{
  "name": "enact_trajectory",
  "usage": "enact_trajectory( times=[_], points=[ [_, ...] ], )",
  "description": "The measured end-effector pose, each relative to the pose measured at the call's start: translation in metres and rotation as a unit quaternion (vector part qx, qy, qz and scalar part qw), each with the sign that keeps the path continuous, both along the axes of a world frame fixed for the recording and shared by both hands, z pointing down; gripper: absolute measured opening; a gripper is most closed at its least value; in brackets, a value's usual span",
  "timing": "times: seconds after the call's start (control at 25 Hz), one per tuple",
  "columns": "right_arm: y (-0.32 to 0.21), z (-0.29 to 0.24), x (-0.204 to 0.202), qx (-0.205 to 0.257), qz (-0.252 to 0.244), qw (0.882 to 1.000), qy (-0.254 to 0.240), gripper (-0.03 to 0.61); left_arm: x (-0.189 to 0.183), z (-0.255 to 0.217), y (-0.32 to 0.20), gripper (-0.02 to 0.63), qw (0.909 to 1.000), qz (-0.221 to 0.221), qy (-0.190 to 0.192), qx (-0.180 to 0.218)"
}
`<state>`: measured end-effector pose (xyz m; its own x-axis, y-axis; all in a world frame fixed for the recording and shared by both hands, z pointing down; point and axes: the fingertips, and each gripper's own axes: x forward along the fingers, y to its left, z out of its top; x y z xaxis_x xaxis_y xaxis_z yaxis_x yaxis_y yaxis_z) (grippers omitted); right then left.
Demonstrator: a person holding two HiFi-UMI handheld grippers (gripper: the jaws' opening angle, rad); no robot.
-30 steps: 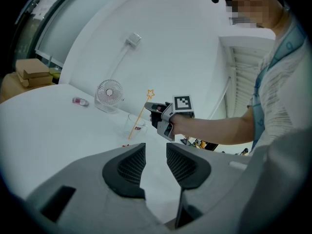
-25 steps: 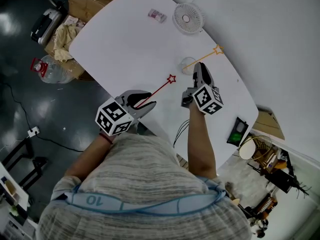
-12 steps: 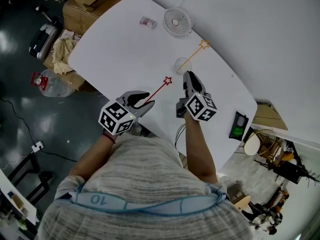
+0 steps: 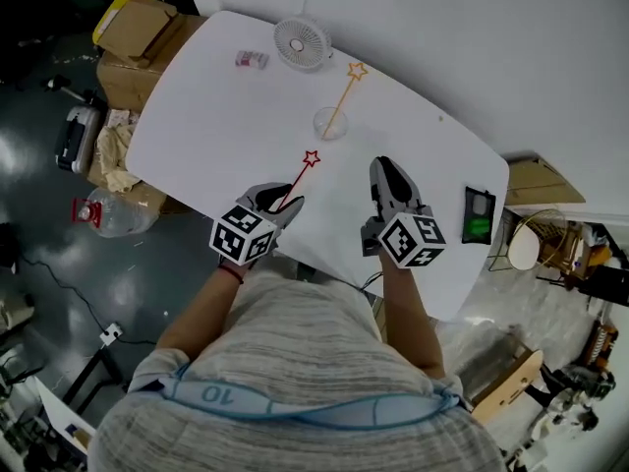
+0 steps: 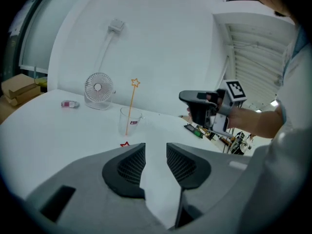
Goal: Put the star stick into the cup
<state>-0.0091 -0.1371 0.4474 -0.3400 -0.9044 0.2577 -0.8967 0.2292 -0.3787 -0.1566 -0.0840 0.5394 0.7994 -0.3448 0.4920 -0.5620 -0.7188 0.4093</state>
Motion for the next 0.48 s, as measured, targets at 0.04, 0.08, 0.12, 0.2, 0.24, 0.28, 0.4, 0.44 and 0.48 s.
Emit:
enact_trajectory(
  times=[0.04,0.08,0.12,0.2,0.24,0.28,0.4,0.44,0.48],
  points=[
    [0.007,-0.003,0.007,0.0,0.004,1.0,-0.005,0.023,0.005,0.004,-0.001,0.143,1.0,0.003,-0.006,-0.002],
    [0.013,-0.005,0.014,0.001,0.007,1.0,-0.008,0.023,0.009,0.007,-0.002,0.143,0.9999,0.007,-0.012,-0.003],
    [0.02,-0.008,0.022,0.001,0.01,1.0,-0.011,0.023,0.014,0.011,-0.002,0.143,0.9998,0.012,-0.018,-0.005],
    [0.035,-0.013,0.037,-0.001,0.016,1.0,-0.016,0.023,0.023,0.017,-0.003,0.143,0.9992,0.022,-0.032,-0.007],
    [0.042,-0.014,0.044,-0.003,0.02,1.0,-0.019,0.023,0.027,0.02,-0.004,0.143,0.9988,0.026,-0.04,-0.008],
    [0.049,-0.015,0.053,-0.004,0.026,0.999,-0.023,0.023,0.031,0.023,-0.006,0.143,0.9983,0.03,-0.049,-0.008],
    [0.066,-0.013,0.076,-0.015,0.048,0.998,-0.04,0.022,0.041,0.036,-0.013,0.143,0.9959,0.039,-0.081,-0.006],
    [0.07,-0.011,0.083,-0.02,0.053,0.997,-0.046,0.023,0.043,0.041,-0.016,0.143,0.9948,0.04,-0.094,-0.006],
    [0.073,-0.01,0.088,-0.024,0.056,0.997,-0.051,0.023,0.044,0.046,-0.02,0.141,0.9933,0.04,-0.108,-0.004]
  ],
)
